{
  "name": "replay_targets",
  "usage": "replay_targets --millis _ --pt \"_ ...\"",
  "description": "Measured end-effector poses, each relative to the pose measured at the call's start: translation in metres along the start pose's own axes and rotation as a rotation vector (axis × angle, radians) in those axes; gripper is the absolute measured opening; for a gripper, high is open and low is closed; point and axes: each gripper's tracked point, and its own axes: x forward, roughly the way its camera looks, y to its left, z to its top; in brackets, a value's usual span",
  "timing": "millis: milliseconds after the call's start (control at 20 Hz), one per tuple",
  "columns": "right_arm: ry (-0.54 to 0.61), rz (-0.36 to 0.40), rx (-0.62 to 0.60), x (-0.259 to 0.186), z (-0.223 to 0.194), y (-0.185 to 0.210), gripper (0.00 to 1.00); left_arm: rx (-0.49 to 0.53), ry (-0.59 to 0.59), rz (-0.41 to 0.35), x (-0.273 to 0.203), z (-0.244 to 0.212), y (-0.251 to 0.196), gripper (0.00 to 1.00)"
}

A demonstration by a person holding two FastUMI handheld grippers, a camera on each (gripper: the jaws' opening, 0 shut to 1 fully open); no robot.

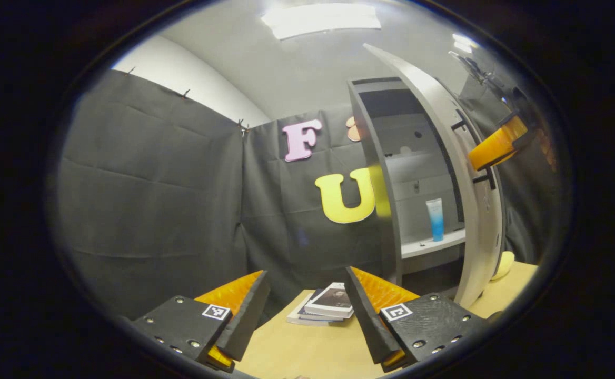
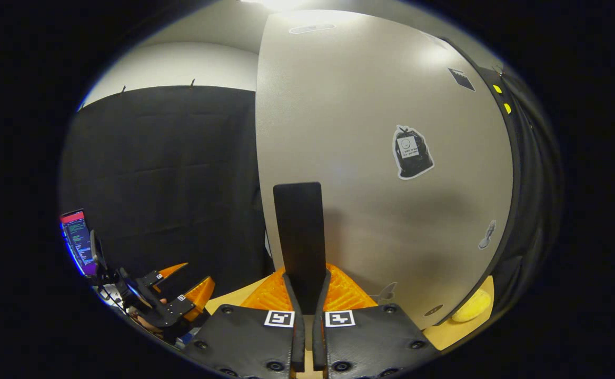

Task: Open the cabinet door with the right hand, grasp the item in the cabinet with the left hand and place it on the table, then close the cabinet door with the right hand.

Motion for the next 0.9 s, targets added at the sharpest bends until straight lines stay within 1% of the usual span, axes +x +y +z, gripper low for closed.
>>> replay_targets --millis 100,300,450,500,700,750,800,900 --pt "-0.001 0.021 -0.007 0.0 0.0 0.0 0.07 -0.004 -0.003 -0.011 0.001 0.003 -0.015 0.89" --pt "-0.001 0.053 -0.007 -0.001 -0.001 0.001 0.07 -0.009 -0.009 -0.047 0.001 0.012 -0.047 0.88" --pt "-0.002 0.062 -0.014 -0.002 0.001 -0.003 0.07 -0.012 -0.016 -0.083 -0.001 0.017 -0.076 0.88" --pt "-0.002 0.06 -0.017 -0.002 0.003 -0.004 0.07 -0.015 -0.017 -0.094 -0.001 0.019 -0.086 0.86" --pt "-0.004 0.035 -0.029 -0.009 -0.001 -0.01 0.07 -0.032 -0.031 -0.145 -0.005 0.028 -0.124 0.87" --pt "-0.005 0.026 -0.028 -0.013 -0.001 -0.013 0.07 -0.035 -0.034 -0.156 -0.008 0.031 -0.134 0.88" --pt "-0.007 0.015 -0.027 -0.016 -0.001 -0.016 0.07 -0.041 -0.036 -0.168 -0.01 0.032 -0.144 0.87" --pt "-0.014 -0.011 -0.032 -0.024 0.0 -0.02 0.07 -0.052 -0.039 -0.188 -0.015 0.035 -0.159 0.87"
